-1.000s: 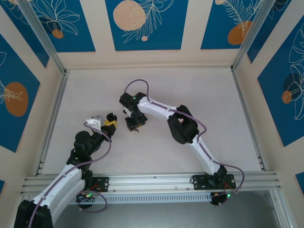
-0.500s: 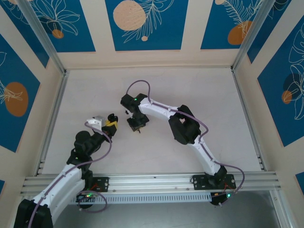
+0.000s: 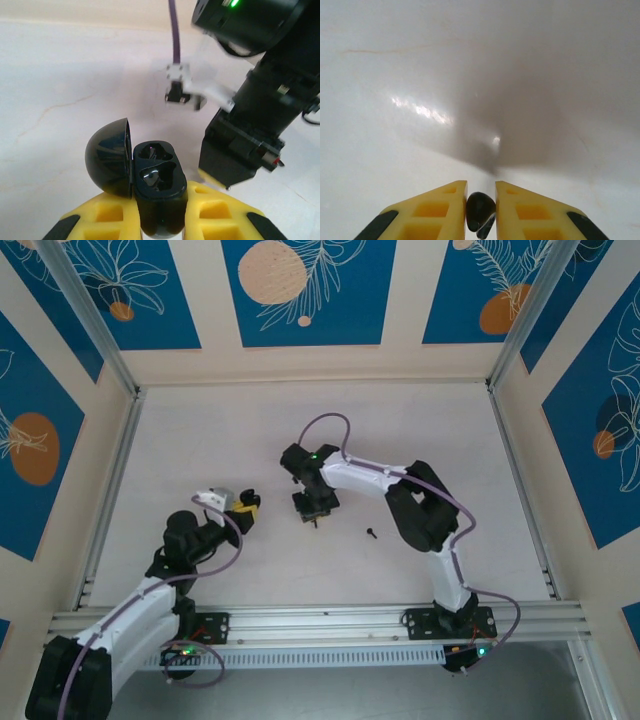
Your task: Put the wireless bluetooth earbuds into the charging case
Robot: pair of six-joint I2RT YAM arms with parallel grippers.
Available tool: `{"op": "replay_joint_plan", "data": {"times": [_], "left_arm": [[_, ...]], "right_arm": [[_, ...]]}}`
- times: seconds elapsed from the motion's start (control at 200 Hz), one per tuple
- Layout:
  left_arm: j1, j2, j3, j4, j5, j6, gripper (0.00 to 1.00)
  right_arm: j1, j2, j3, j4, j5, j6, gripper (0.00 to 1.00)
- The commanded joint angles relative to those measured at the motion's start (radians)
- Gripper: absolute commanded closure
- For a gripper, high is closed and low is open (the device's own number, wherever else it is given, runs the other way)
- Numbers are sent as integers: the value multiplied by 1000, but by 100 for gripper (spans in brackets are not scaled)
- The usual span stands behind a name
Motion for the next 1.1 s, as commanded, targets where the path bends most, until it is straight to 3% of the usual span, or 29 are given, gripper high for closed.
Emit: {"op": "replay_joint_plan", "data": {"times": [0.0, 0.21, 0.455, 0.755, 0.925, 1.09], "left_arm": [[-12, 62, 19, 131, 99, 22, 89], [-109, 242, 72, 216, 152, 92, 90], [-270, 423, 154, 274, 152, 209, 90], [-314, 629, 198, 543, 262, 181, 90], [-323, 702, 212, 697, 239, 108, 90], [-327, 723, 228, 727, 231, 96, 91]], "right_arm": [[-21, -136, -107, 150, 15, 87, 80], [-72, -365, -333, 367, 12, 123, 81], [-83, -621, -509, 534, 20, 48, 81], [-57, -828, -658, 687, -13, -54, 81], [-27, -875, -696, 742, -18, -87, 81], [-7, -886, -704, 779, -9, -104, 81]]}}
